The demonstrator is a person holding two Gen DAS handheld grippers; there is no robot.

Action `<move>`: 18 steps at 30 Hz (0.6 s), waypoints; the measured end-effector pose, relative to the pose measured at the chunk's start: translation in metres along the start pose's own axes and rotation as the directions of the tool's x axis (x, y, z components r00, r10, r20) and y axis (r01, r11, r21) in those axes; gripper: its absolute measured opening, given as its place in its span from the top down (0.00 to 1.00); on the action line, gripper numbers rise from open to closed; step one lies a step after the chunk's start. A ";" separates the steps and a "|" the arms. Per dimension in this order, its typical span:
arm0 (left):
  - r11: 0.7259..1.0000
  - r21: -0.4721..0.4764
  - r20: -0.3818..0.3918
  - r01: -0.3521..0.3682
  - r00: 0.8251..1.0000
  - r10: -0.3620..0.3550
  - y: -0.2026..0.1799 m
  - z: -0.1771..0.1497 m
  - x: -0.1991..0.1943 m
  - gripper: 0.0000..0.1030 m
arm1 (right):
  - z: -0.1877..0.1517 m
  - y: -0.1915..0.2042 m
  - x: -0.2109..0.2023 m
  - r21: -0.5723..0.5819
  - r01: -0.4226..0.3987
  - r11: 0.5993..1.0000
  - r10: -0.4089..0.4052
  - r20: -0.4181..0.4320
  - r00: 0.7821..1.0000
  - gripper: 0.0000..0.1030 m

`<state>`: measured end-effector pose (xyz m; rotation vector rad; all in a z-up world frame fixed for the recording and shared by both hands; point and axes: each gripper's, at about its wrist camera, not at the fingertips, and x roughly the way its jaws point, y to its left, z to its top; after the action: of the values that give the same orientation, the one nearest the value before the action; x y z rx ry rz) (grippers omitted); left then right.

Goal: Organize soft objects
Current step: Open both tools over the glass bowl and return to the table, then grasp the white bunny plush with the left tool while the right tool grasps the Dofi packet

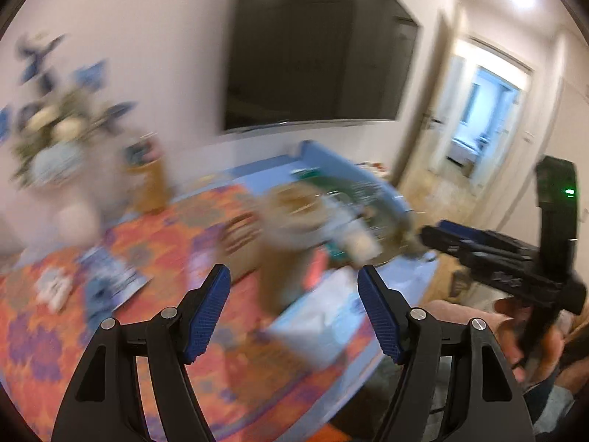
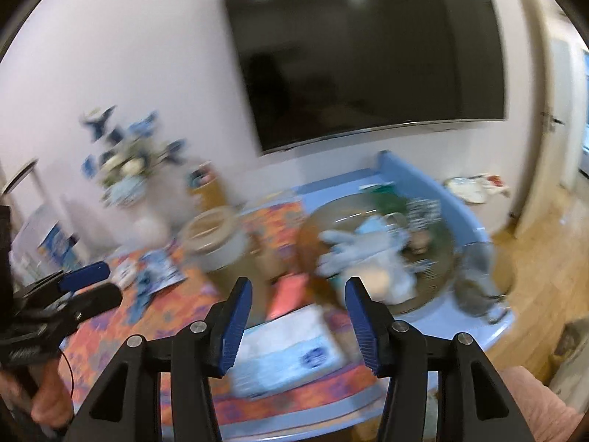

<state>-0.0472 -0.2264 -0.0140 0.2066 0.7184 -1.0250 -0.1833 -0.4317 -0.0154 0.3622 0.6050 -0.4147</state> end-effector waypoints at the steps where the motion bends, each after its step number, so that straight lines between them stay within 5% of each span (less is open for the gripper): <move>1: 1.000 -0.013 -0.001 -0.016 1.000 0.016 0.011 -0.005 -0.005 0.32 | -0.002 0.007 0.000 -0.014 -0.006 1.000 0.006 -0.005 1.000 0.50; 7: 0.972 -0.155 0.032 -0.174 0.983 0.181 0.111 -0.027 -0.050 0.32 | 0.000 0.088 0.018 -0.147 -0.107 0.983 0.103 -0.035 0.994 0.50; 11: 0.890 -0.308 0.037 -0.338 0.930 0.366 0.187 -0.037 -0.073 0.32 | -0.003 0.150 0.045 -0.245 -0.168 0.955 0.154 -0.077 0.985 0.50; 16: 0.832 -0.417 -0.014 -0.367 0.918 0.397 0.252 -0.047 -0.061 0.32 | 0.003 0.217 0.114 -0.279 -0.254 0.926 0.207 -0.188 0.960 0.50; 18: 0.781 -0.474 -0.034 -0.407 0.895 0.445 0.277 -0.050 -0.048 0.32 | 0.010 0.232 0.154 -0.241 -0.277 0.930 0.218 -0.243 0.945 0.50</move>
<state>0.1466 -0.0240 -0.0677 -0.0970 0.7813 -0.3975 0.0461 -0.2785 -0.0539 0.2163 0.8039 -0.0443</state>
